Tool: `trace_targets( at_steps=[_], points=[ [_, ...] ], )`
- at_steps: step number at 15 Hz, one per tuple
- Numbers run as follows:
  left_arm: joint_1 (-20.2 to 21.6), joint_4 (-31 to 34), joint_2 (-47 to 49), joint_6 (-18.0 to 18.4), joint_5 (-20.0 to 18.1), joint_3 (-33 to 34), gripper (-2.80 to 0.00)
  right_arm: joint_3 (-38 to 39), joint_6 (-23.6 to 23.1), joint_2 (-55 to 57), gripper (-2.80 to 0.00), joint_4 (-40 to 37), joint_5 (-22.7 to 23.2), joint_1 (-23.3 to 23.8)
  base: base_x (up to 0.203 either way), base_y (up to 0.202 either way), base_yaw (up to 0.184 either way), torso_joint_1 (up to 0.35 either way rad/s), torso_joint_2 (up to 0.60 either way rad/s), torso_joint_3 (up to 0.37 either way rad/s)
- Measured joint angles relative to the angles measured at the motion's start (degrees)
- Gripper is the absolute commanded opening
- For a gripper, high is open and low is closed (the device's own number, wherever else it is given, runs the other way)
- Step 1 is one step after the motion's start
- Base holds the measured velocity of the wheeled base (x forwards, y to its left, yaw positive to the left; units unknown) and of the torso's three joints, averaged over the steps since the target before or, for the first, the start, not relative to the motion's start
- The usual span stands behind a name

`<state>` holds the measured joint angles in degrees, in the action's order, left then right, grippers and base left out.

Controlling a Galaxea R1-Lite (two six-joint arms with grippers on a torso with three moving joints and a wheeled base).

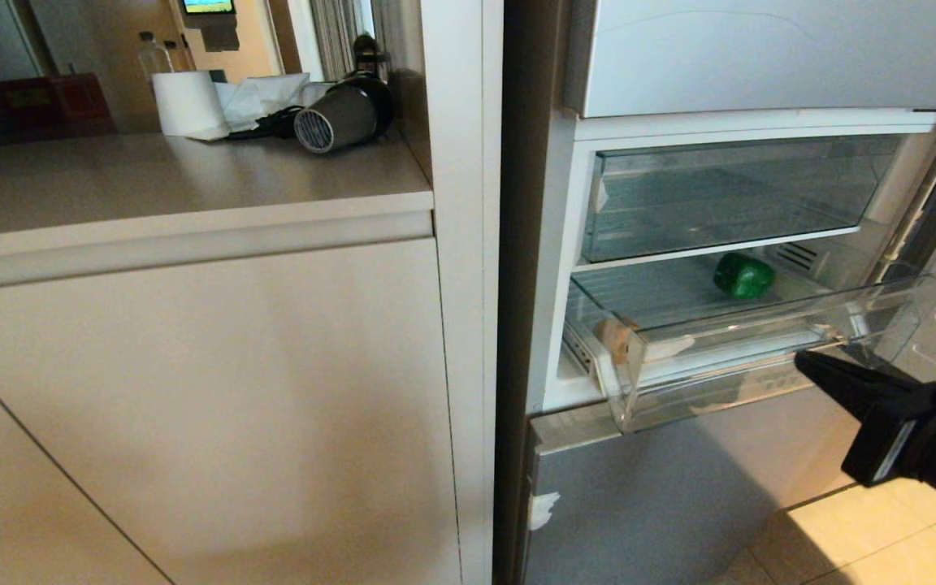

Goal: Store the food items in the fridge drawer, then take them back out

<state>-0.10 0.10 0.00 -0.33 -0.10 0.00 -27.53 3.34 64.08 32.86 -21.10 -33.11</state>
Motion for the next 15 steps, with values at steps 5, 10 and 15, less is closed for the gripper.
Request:
trace_targets(
  at_steps=[5,10,15],
  points=[
    [0.0,0.0,0.0,0.0,0.02,0.0,-2.8,-16.85,0.2,5.66,-2.8,-23.48,4.43,8.16,0.0,0.0,0.0,0.0,0.0,0.0],
    [0.0,0.0,0.0,0.02,0.0,0.0,-2.8,-28.15,0.3,16.73,-2.8,-29.56,8.42,14.68,0.0,0.0,0.0,0.0,0.0,0.0],
    [0.0,0.0,0.0,0.0,0.0,0.0,-2.8,-36.35,0.02,23.71,-2.8,-32.55,12.03,18.35,0.0,0.0,0.0,0.0,0.0,0.0]
  ],
)
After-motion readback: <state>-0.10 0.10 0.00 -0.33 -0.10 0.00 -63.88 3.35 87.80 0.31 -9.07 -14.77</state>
